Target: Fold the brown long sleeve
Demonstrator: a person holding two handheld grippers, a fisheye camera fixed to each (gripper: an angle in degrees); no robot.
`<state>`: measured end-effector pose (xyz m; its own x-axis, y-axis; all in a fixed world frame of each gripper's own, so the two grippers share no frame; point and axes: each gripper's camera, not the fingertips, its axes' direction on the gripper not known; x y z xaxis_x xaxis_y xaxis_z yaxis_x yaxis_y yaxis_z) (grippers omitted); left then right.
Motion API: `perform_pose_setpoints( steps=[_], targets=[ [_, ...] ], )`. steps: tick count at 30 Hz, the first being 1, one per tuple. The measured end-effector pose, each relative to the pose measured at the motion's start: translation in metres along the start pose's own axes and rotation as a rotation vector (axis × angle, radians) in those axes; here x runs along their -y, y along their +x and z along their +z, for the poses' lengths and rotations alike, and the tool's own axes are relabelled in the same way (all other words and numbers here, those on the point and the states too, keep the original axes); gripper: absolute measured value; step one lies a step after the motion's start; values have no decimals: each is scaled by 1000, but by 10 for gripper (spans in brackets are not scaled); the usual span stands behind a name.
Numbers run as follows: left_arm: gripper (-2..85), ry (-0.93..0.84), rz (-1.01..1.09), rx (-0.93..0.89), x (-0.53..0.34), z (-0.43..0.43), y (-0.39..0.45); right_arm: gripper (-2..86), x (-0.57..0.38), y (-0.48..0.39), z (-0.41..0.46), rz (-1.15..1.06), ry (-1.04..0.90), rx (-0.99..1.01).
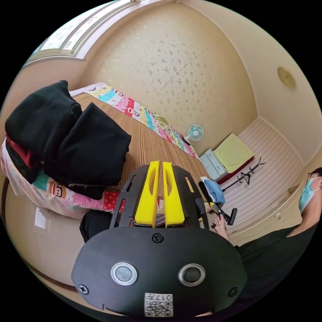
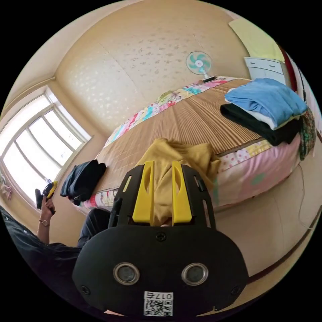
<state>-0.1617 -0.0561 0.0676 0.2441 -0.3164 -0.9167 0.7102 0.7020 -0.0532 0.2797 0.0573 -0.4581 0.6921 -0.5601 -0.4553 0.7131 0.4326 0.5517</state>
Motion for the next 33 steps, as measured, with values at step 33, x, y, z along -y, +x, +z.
perform_pose_setpoints(
  steps=[33],
  targets=[
    [95,-703,322,-931,36,270,-19,15,-15,-40,-21,-504,-197,963]
  ],
)
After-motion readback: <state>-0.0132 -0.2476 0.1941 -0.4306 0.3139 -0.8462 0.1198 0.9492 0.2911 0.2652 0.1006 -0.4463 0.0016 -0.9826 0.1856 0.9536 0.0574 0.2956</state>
